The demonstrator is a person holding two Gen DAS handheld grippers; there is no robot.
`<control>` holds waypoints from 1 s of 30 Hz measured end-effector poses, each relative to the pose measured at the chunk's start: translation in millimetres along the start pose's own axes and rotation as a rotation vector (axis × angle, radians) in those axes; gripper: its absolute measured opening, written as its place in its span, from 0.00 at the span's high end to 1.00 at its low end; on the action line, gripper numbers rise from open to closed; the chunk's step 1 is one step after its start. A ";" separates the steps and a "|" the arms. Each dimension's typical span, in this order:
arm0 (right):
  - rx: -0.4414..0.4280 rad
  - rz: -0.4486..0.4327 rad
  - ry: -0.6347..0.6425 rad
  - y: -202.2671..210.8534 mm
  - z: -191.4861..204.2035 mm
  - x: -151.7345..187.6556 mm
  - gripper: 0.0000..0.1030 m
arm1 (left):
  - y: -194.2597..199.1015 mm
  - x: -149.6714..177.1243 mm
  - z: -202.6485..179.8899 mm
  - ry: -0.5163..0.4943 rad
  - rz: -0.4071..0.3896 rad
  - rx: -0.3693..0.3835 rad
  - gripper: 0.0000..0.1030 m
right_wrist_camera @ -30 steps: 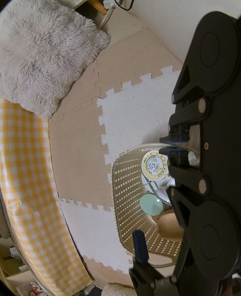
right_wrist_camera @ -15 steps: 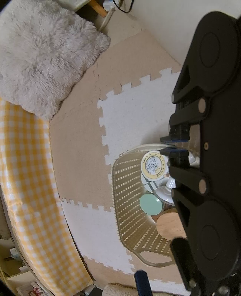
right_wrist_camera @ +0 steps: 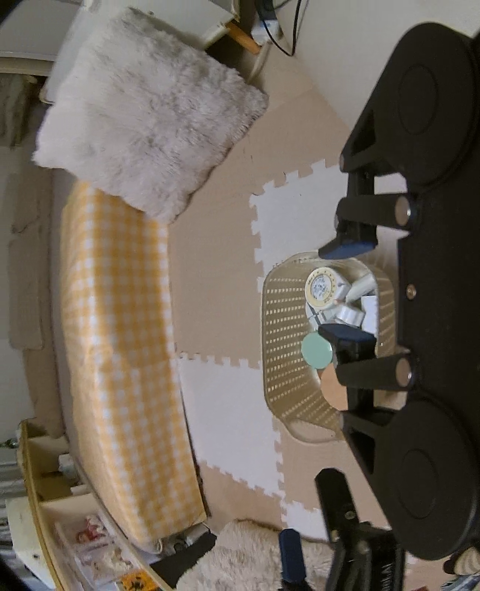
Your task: Organize rigid objects
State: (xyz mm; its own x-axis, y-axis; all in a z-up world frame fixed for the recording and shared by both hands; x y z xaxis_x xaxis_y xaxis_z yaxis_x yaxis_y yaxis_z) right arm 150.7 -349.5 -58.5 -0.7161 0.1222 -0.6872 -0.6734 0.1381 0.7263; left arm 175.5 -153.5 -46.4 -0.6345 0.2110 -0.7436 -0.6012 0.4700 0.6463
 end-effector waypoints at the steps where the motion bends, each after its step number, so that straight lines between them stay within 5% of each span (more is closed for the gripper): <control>1: 0.006 -0.011 -0.007 6.9 -1.2 2.0 0.58 | 6.0 1.5 -0.3 0.002 -0.005 -0.002 0.00; 17: -0.001 -0.148 -0.031 89.3 -2.2 44.7 0.36 | 77.6 38.5 1.3 0.011 -0.076 -0.177 0.00; 30: 0.068 -0.247 0.006 114.0 7.7 74.2 0.10 | 93.6 60.8 0.8 -0.001 -0.084 -0.214 0.00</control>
Point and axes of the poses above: each gripper's, at about its wrist camera, not at the fingertips, and y roughly against the way its jaws point, z to its left, x to its underside, the point moved 6 cm from there along -y, roughly the way its jaws point, and after that the axes turned 6 degrees about x, right-handed, at the moved point
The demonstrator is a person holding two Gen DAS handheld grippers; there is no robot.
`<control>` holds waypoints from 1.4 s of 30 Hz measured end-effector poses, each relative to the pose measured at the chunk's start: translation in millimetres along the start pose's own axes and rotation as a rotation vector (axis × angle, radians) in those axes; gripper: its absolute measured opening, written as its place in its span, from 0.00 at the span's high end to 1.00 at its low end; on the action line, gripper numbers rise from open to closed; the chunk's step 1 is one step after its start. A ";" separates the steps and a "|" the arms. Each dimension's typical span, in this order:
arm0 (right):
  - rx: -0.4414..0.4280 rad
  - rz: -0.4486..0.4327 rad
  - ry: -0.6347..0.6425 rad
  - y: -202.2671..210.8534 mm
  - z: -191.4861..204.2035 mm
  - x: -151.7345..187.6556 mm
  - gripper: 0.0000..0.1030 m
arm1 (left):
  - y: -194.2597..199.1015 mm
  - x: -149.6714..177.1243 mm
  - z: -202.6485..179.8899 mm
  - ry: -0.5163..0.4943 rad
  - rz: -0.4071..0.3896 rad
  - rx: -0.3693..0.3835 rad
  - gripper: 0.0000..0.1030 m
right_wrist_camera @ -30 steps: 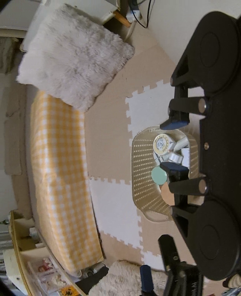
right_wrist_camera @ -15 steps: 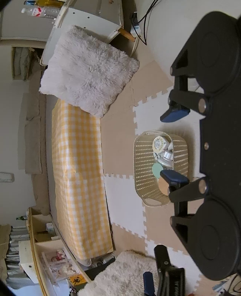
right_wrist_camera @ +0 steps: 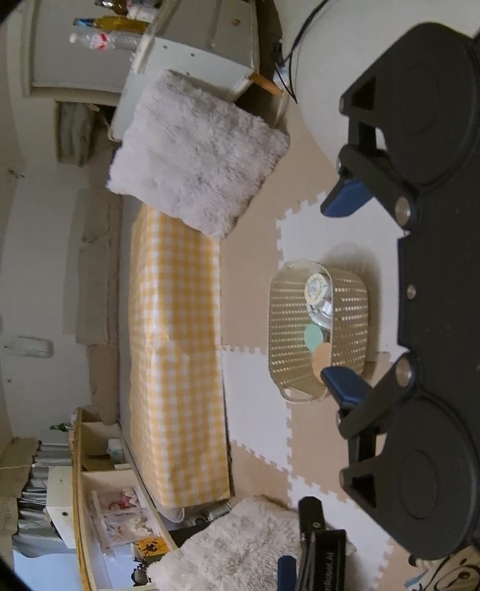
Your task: Organize rigid objects
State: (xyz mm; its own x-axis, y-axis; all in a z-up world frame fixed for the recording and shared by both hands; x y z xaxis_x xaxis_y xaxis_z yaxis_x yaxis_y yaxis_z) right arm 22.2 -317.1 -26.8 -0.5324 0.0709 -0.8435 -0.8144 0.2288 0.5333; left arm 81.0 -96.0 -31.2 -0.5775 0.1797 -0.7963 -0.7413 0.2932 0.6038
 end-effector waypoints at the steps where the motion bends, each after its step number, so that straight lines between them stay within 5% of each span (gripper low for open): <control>1: 0.013 -0.013 -0.003 0.6 -0.6 0.5 0.08 | 0.5 1.4 -0.4 -0.002 0.000 0.000 0.00; 42: 0.037 -0.029 -0.006 -2.6 2.0 7.5 0.01 | 0.9 8.8 5.9 0.019 0.002 -0.005 0.00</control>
Point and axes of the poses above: each gripper's, at about its wrist camera, not at the fingertips, and y roughly against the way its jaws point, z to its left, x to its underside, the point moved 6 cm from there along -y, roughly the way its jaws point, and after that the axes turned 6 degrees about x, right-handed, at the moved point
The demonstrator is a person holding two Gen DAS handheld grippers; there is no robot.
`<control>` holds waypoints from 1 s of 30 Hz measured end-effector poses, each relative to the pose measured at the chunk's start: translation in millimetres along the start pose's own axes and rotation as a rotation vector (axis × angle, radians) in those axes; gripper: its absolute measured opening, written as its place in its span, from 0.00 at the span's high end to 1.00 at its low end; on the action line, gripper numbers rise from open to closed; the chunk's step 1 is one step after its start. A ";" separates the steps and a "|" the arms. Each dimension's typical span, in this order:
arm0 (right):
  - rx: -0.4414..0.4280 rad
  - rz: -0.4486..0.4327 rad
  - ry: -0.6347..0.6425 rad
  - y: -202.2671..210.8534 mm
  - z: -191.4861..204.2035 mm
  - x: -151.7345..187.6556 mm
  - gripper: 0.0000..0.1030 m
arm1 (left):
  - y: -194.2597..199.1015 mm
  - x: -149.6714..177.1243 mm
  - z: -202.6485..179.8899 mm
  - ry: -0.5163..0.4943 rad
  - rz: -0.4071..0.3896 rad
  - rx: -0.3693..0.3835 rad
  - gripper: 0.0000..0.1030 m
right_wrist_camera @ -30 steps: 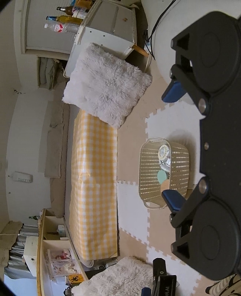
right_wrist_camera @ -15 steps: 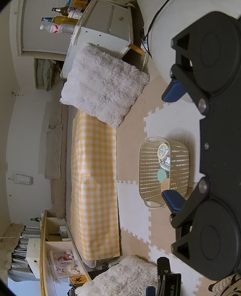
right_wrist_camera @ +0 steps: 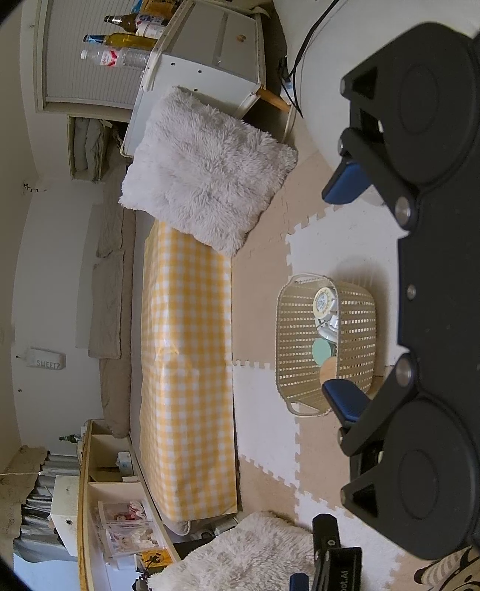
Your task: Organize rigid objects
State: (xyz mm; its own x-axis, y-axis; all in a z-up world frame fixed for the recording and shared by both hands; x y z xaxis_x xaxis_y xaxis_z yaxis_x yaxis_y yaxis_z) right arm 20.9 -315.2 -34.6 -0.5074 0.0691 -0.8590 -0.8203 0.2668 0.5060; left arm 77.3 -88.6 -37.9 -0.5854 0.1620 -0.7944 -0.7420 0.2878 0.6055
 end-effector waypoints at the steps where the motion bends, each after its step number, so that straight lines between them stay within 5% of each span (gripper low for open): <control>1: 0.000 0.000 -0.001 0.1 0.0 0.2 0.01 | 0.0 0.0 0.0 0.000 0.000 0.000 0.00; 30: -0.002 0.001 -0.002 -0.3 0.0 0.5 0.01 | -0.3 2.4 3.1 0.006 0.002 -0.005 0.00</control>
Point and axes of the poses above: each gripper's, at about its wrist camera, not at the fingertips, and y roughly against the way its jaws point, z to its left, x to its underside, the point moved 6 cm from there along -y, roughly the way its jaws point, and after that the axes turned 6 degrees about x, right-handed, at the moved point
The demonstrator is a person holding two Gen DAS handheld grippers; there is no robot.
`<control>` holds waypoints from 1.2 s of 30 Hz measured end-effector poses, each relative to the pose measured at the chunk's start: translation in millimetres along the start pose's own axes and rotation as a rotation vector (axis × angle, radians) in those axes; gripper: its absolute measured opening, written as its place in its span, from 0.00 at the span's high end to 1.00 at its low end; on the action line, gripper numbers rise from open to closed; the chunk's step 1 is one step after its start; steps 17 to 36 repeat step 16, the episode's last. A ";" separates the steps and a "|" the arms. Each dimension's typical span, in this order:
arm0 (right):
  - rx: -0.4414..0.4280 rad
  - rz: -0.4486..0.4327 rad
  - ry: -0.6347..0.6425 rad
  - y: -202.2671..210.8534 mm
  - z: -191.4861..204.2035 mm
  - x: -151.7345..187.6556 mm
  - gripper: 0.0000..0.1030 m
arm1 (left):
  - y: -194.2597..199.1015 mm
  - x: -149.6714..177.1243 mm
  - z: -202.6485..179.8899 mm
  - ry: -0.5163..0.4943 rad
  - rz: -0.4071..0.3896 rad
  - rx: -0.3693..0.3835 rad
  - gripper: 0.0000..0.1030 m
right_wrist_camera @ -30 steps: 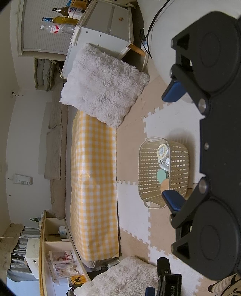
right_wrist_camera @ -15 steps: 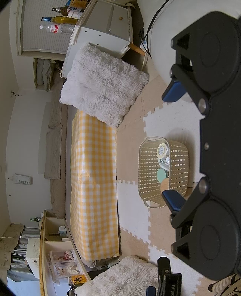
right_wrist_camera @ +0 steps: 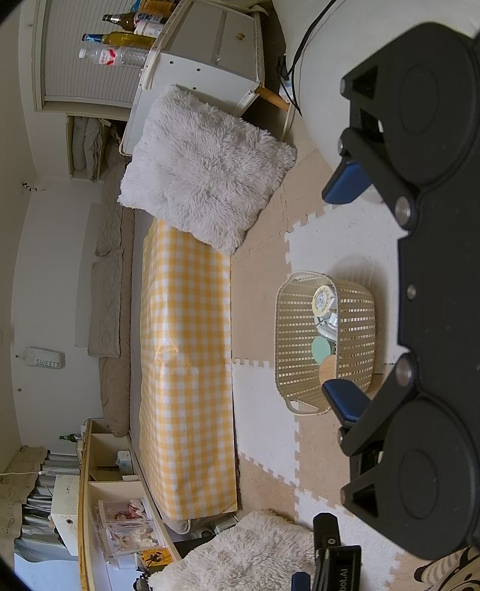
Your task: Organize rigid objects
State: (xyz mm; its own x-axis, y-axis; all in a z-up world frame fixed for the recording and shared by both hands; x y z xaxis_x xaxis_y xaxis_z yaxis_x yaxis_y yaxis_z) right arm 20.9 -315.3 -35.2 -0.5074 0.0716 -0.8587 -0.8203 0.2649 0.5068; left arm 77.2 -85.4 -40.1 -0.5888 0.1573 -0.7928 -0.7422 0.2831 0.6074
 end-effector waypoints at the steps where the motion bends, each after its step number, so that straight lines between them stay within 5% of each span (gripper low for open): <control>1: 0.000 0.000 0.000 0.0 0.0 0.1 0.01 | 0.2 0.3 0.2 0.000 0.000 0.000 0.00; 36: 0.000 0.000 0.000 0.0 -0.2 -0.1 0.01 | 0.5 0.5 -0.6 0.004 0.002 0.001 0.00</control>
Point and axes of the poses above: each gripper's, at about its wrist camera, not at the fingertips, and y roughly against the way its jaws point, z to its left, x to its underside, the point moved 6 cm from there along -y, roughly the way its jaws point, and after that the axes turned 6 degrees about x, right-handed, at the moved point
